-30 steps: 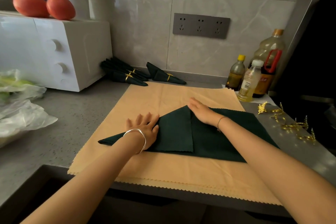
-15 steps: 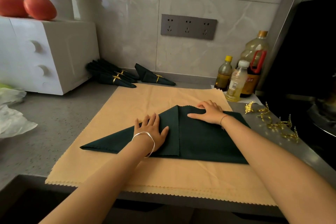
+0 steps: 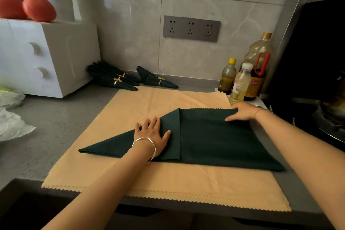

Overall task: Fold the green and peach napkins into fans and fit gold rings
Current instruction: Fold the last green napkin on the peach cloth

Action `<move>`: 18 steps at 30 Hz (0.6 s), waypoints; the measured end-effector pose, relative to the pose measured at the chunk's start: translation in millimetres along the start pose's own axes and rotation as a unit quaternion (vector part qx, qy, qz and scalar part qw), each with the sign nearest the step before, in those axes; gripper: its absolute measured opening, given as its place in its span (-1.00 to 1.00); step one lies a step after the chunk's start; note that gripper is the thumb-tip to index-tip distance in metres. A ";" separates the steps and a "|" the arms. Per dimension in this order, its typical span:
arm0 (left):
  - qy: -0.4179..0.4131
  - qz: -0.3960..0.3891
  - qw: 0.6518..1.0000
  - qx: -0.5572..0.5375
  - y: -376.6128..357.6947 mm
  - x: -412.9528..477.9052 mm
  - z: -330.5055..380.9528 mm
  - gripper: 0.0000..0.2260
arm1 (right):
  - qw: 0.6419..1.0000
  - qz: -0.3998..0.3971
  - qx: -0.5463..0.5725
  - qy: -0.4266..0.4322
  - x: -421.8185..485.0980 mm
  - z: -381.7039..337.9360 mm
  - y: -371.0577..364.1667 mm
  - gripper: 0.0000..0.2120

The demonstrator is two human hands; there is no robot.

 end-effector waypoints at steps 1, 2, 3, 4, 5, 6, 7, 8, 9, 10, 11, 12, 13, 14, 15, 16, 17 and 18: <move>-0.003 -0.003 1.000 0.000 -0.6 0.4 -0.1 -0.42 | 1.000 0.008 0.001 0.009 -2.7 6.3 6.0 -0.55; -0.006 -0.006 1.000 0.000 -1.3 0.1 1.2 -0.44 | 1.000 0.015 0.008 0.017 -7.7 12.5 11.1 -0.68; -0.011 -0.009 1.000 0.001 -1.6 0.3 1.6 -0.46 | 0.999 0.028 0.020 0.027 -13.7 14.8 16.4 -0.75; -0.015 -0.012 1.000 0.002 -1.2 0.2 2.2 -0.48 | 0.997 0.052 0.044 0.043 -21.3 13.0 22.9 -0.79; -0.022 -0.013 1.000 0.004 -0.2 -0.3 4.0 -0.50 | 0.991 0.086 0.081 0.066 -32.7 8.3 30.6 -0.79; -0.031 -0.011 0.999 0.008 1.4 -0.3 5.6 -0.51 | 0.980 0.125 0.123 0.093 -46.4 -0.2 37.0 -0.76; -0.044 -0.009 0.999 0.014 2.9 -0.2 8.4 -0.52 | 0.967 0.165 0.154 0.115 -62.5 -10.4 40.7 -0.73; -0.062 -0.006 0.998 0.018 4.6 -0.1 13.0 -0.53 | 0.956 0.200 0.169 0.135 -81.0 -22.5 41.0 -0.70; -0.082 -0.005 0.996 0.018 5.3 -0.4 18.2 -0.53 | 0.947 0.221 0.172 0.157 -99.1 -36.8 35.0 -0.71; -0.099 -0.009 0.995 0.010 5.4 -1.1 23.9 -0.54 | 0.941 0.223 0.178 0.181 -115.3 -51.2 24.2 -0.73; -0.112 -0.017 0.994 -0.001 4.4 -2.2 29.1 -0.54 | 0.938 0.209 0.192 0.200 -128.7 -63.8 8.7 -0.75; -0.121 -0.025 0.992 -0.010 3.1 -3.4 33.7 -0.53 | 0.936 0.184 0.208 0.218 -139.5 -75.0 -8.8 -0.75; -0.130 -0.031 0.991 -0.012 2.1 -4.9 38.1 -0.53 | 0.935 0.154 0.218 0.234 -148.8 -84.6 -27.6 -0.76; -0.137 -0.034 0.990 -0.009 1.2 -6.6 41.4 -0.52 | 0.934 0.129 0.218 0.250 -155.2 -92.5 -46.1 -0.76; -0.142 -0.036 0.989 -0.004 1.1 -8.1 44.0 -0.52 | 0.934 0.111 0.212 0.264 -160.5 -98.7 -61.2 -0.76; -0.144 -0.038 0.989 -0.001 0.5 -8.9 45.2 -0.52 | 0.933 0.097 0.208 0.275 -164.5 -103.4 -74.0 -0.76; -0.144 -0.039 0.989 -0.002 0.8 -9.6 45.7 -0.52 | 0.933 0.086 0.205 0.283 -167.5 -106.6 -84.2 -0.76; -0.144 -0.041 0.989 -0.004 1.0 -10.0 45.4 -0.52 | 0.934 0.081 0.196 0.288 -170.2 -108.9 -91.6 -0.76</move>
Point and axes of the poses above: each hand's wrist, its own x-axis towards the middle knuckle, its own y-axis out of the back of the hand, z = x × y, the point moved 9 cm from there along x, towards the middle knuckle, and after that the axes turned 8 degrees about x, right-handed, at the moved point
